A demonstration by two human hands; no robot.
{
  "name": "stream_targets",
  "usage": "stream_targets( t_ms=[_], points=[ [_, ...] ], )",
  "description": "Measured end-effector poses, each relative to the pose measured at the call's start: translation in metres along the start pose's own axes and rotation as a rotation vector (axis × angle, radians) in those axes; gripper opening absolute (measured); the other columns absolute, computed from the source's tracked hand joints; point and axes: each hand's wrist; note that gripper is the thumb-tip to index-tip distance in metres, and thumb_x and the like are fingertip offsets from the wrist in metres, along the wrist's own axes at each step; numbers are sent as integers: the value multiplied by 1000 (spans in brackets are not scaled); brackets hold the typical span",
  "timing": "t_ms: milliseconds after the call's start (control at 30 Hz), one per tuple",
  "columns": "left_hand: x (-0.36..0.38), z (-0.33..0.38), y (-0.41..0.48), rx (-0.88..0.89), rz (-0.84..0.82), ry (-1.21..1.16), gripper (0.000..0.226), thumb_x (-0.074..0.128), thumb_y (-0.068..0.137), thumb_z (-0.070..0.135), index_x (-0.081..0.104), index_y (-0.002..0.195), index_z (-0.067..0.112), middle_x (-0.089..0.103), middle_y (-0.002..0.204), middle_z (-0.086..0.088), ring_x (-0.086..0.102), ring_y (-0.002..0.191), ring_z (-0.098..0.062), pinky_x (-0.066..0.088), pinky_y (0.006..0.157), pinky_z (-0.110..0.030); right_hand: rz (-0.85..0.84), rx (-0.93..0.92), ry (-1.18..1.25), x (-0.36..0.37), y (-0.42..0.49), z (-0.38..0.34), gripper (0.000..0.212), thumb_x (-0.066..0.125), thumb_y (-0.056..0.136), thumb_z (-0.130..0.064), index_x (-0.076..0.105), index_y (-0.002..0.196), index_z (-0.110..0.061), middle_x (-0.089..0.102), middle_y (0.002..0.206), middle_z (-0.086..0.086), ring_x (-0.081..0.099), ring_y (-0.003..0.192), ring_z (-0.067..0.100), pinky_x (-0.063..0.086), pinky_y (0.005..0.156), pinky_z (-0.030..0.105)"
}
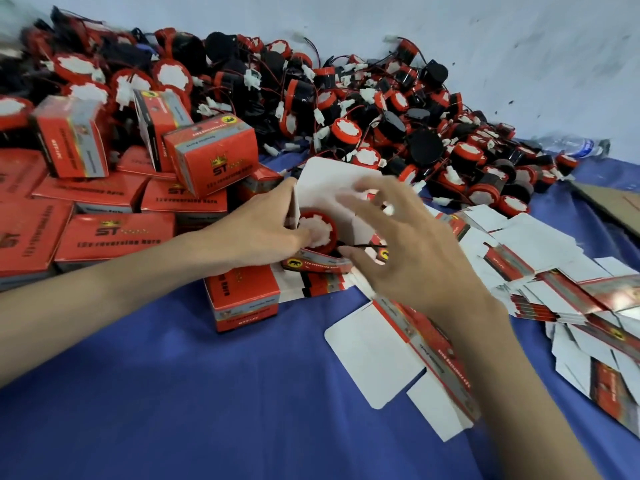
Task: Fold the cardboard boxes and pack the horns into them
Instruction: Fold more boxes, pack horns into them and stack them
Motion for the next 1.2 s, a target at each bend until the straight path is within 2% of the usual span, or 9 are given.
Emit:
stream_targets(
  t_ms=[67,167,267,433,533,667,800,1067,1200],
  points=[
    [-1,-2,2,-15,-30,-15,52,67,83,47,45,125,25,64,117,0,60,105,-17,49,96,-46,-88,159,-80,-11,-1,7,57,72,78,-41,54,128,-21,49,122,2,49,105,21,52,64,39],
    [0,-6,5,-17,-37,-52,51,69,81,48,45,124,33,63,117,7,59,107,-10,48,98,-40,-290,308,-141,-22,-3,19,30,66,84,-45,61,106,-26,62,91,-1,57,88,22,48,72,35],
    [0,-5,7,68,-83,-143,39,71,85,37,52,116,50,65,113,21,58,110,0,46,97,-28,-6,194,220,-22,-2,13,10,70,86,-21,67,82,-12,60,57,-5,54,54,9,40,54,16],
    [-2,-1,4,145,-104,-237,30,74,81,28,62,105,44,71,103,19,64,101,1,53,87,-20,244,82,535,6,5,-23,16,64,88,-6,67,102,0,72,89,8,69,76,16,55,69,31],
    [-1,3,1,190,-125,-240,37,70,85,18,63,102,49,71,102,21,64,99,3,51,83,-14,152,88,353,20,4,-28,35,59,92,-10,58,126,-1,67,108,10,60,87,16,49,77,25],
    [0,-2,2,127,-70,-138,47,71,81,20,54,125,30,67,113,12,61,109,-10,50,95,-35,54,161,30,24,12,-37,41,32,97,-22,59,123,-6,66,110,9,62,96,30,50,66,39],
    [0,0,0,126,-20,-40,54,64,77,5,50,126,25,67,108,5,63,101,-14,53,87,-37,-169,84,-53,29,15,-45,54,13,98,-29,51,132,-10,57,126,7,53,111,27,38,95,40],
    [-1,2,-5,217,-80,-46,54,73,69,20,51,117,32,64,106,14,61,98,-1,49,79,-17,-158,177,48,20,15,-45,42,27,91,-31,64,97,-11,46,107,6,40,101,22,37,87,40],
    [-3,8,-7,289,-153,-56,71,75,56,36,52,121,21,61,114,6,59,109,-13,49,92,-37,-118,171,125,21,14,-43,42,27,95,-32,66,91,-14,47,109,1,40,101,19,33,94,43]
  ],
)
Point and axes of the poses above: each hand's wrist, its own y-axis towards the middle knuckle, its own x-axis out of the palm, z = x × y
